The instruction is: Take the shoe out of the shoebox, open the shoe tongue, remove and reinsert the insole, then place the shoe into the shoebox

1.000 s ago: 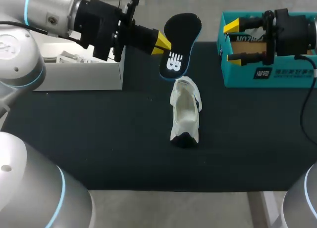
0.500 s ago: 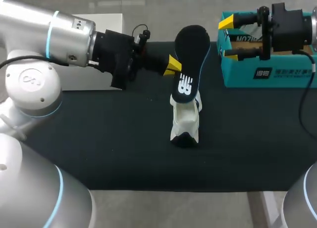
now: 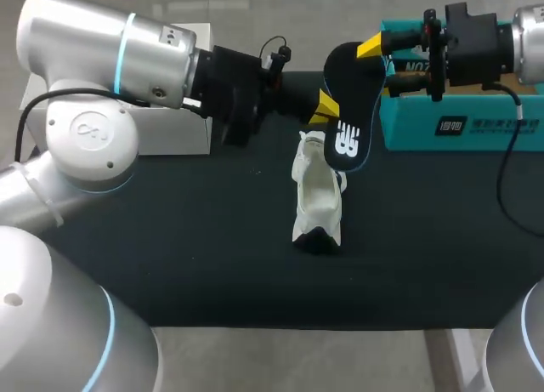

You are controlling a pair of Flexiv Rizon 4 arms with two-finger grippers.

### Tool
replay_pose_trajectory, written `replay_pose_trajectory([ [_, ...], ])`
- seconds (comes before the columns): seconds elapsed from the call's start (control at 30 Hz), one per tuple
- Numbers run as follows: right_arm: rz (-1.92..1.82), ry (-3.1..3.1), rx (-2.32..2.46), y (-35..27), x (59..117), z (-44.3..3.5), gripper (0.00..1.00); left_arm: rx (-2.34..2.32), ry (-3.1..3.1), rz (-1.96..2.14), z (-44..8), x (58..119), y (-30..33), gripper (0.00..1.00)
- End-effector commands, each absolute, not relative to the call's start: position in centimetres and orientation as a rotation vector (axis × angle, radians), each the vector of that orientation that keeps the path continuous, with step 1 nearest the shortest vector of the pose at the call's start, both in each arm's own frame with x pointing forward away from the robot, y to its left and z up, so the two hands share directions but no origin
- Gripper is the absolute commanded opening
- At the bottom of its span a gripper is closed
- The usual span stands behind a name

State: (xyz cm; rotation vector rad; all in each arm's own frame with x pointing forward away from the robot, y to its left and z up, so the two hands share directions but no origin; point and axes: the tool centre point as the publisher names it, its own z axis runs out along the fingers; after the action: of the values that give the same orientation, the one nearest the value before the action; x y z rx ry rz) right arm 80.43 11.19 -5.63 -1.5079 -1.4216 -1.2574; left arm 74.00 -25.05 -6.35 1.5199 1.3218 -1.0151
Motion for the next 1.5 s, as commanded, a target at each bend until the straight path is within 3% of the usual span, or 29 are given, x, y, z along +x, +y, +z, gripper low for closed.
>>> replay_pose_trajectory([
  [0.03,-1.269,-1.405,-1.51,11.5,80.3,-6.1,0.0,1.527,1.324,-1.01,-6.3,74.6,-26.0,0.0],
  [0.47,-1.282,-1.384,-1.514,11.2,80.6,-6.6,0.0,1.586,1.382,-0.993,-6.1,74.7,-24.9,0.0],
  [0.5,-1.281,-1.385,-1.511,11.2,80.6,-6.7,0.0,1.597,1.396,-0.99,-6.0,74.6,-24.8,0.67],
  [0.53,-1.279,-1.386,-1.507,11.3,80.7,-6.8,0.0,1.607,1.407,-0.983,-5.9,74.6,-24.7,1.0],
  [1.5,-1.136,-1.248,-1.458,13.0,83.4,-11.9,0.0,2.381,1.832,-0.436,-1.9,79.1,-22.0,1.0],
])
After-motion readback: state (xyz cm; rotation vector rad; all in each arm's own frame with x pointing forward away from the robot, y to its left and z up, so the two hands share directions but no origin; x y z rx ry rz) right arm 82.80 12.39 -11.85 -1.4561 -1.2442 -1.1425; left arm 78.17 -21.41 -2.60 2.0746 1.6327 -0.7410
